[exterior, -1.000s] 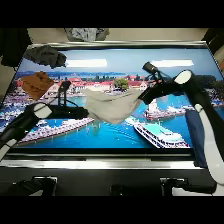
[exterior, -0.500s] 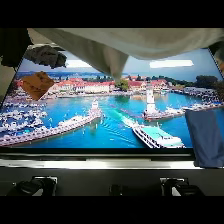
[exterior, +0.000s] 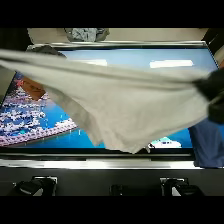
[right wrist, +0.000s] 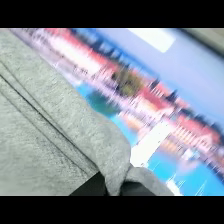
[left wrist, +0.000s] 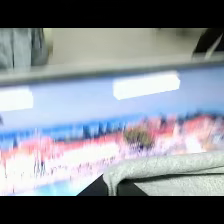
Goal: Fold the shirts.
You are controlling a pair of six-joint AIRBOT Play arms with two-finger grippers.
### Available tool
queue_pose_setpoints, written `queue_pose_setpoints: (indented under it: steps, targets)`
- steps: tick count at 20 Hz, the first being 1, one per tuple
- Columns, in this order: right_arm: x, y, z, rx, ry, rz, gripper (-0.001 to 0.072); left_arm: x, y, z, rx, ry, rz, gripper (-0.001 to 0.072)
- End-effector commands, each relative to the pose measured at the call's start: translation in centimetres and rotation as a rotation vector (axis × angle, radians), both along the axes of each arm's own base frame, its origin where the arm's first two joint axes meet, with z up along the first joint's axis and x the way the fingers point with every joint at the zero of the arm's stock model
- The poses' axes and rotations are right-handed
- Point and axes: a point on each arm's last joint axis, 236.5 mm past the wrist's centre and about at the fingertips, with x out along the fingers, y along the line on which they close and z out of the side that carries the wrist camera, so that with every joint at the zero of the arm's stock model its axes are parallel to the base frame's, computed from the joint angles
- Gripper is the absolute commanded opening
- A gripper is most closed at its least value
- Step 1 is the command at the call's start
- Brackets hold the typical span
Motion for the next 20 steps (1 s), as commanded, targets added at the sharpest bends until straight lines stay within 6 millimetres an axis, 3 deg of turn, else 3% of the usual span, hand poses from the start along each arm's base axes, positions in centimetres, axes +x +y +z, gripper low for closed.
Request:
queue_pose_setpoints:
  steps: [1, 5, 7, 8, 9, 10, 11, 12, 14, 16, 18, 20]
  targets:
    - [1.2, -0.5, -12.4, -0.036, 0.388, 0.014, 0.0061, 2.8, -0.4, -13.9, 0.058, 0.248, 0.015, 0.0031]
    - [11.5, -0.4, -26.0, 0.046, 0.478, -0.112, 0.0062, 8.1, -2.6, -24.1, -0.027, 0.289, 0.031, 0.0031]
    - [17.4, 0.6, -30.8, 0.154, 0.448, -0.184, 0.0063, 10.5, -3.4, -27.9, -0.043, 0.347, 0.044, 0.0031]
    - [19.6, 1.3, -32.2, 0.228, 0.437, -0.224, 0.0065, 11.6, -3.8, -29.4, -0.046, 0.372, 0.049, 0.0031]
    - [21.3, 2.2, -33.0, 0.316, 0.435, -0.265, 0.0128, 12.4, -3.9, -30.4, -0.04, 0.395, 0.052, 0.0031]
    - [22.5, 3.3, -33.2, 0.401, 0.438, -0.278, 0.0398, 13.1, -4.1, -31.1, -0.036, 0.41, 0.053, 0.0031]
    - [23.0, 4.0, -32.7, 0.418, 0.421, -0.236, 0.0653, 13.7, -4.2, -31.4, -0.034, 0.415, 0.053, 0.0031]
    - [23.1, 4.2, -31.6, 0.377, 0.392, -0.16, 0.0702, 14.2, -4.3, -31.2, -0.035, 0.412, 0.054, 0.0031]
    - [22.0, 2.1, -29.1, 0.268, 0.406, -0.081, 0.0705, 14.5, -4.4, -30.4, -0.035, 0.395, 0.052, 0.0032]
    - [20.2, -2.8, -27.1, 0.197, 0.459, -0.087, 0.0705, 14.3, -4.4, -30.5, -0.03, 0.41, 0.049, 0.0031]
    - [16.6, -8.3, -27.5, 0.206, 0.597, -0.177, 0.0701, 13.6, -4.3, -31.0, -0.021, 0.444, 0.045, 0.0032]
    - [13.9, -11.0, -28.9, 0.276, 0.687, -0.251, 0.0694, 13.0, -4.3, -31.5, -0.01, 0.473, 0.038, 0.0032]
